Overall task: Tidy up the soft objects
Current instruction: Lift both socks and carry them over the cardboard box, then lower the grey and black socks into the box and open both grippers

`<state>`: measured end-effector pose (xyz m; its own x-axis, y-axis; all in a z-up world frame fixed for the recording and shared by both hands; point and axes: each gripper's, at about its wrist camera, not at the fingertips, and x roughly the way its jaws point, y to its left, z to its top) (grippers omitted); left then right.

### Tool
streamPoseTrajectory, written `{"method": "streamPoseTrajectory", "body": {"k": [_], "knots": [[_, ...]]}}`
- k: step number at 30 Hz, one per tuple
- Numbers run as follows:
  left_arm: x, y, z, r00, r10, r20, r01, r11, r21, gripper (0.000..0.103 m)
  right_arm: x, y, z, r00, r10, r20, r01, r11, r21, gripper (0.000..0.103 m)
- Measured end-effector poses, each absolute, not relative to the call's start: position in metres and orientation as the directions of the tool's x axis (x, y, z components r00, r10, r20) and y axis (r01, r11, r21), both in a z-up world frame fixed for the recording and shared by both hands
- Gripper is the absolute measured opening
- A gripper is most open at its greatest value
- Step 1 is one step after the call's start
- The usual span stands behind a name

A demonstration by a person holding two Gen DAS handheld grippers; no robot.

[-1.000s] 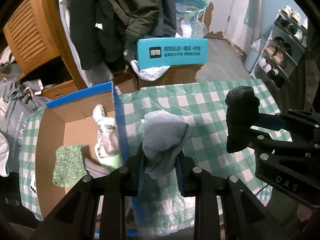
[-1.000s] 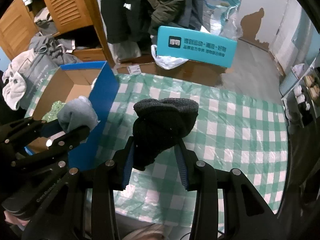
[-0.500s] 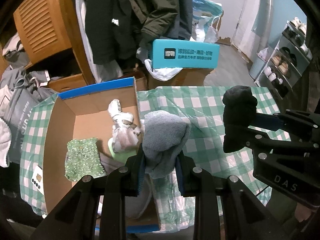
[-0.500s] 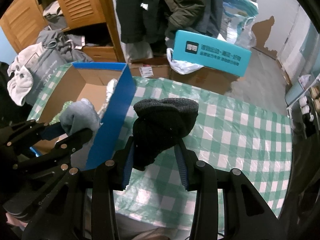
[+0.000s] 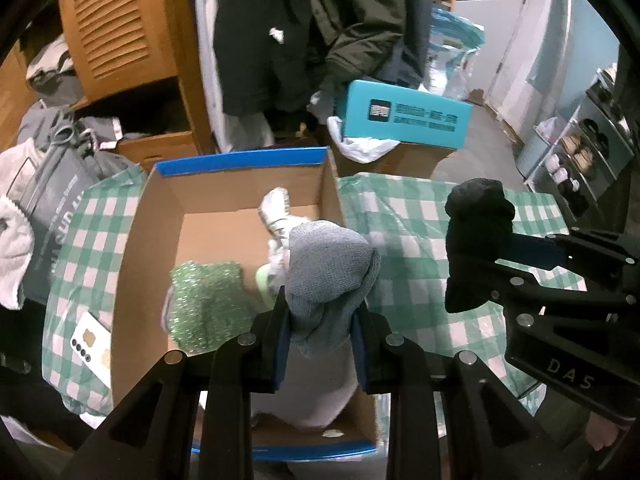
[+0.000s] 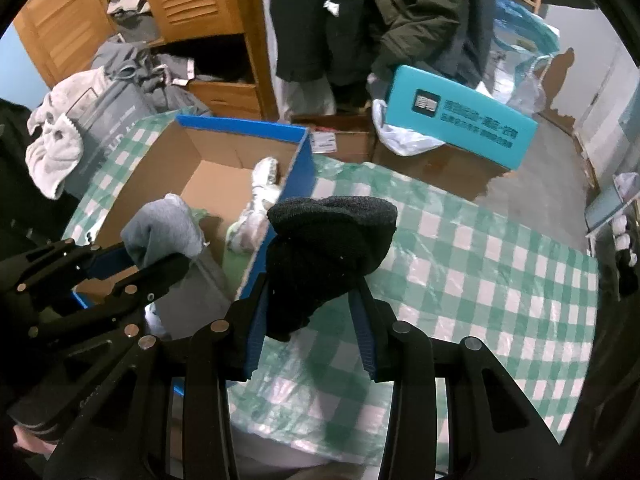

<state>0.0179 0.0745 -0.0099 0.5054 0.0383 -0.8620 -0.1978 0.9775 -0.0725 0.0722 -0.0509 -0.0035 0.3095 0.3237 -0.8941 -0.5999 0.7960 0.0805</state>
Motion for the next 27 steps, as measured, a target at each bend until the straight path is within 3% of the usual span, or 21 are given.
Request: {"method": "streamPoseTrajectory", "body": {"k": [27], "knots": [[0.003,0.151,-0.035,0.434,0.070,-0.898,-0.346,0.934,-0.094,0.028,0.068,0.022,-0.028,0.182,0.374,-0.909,-0.636,0.750,0.182,0.039]]}}
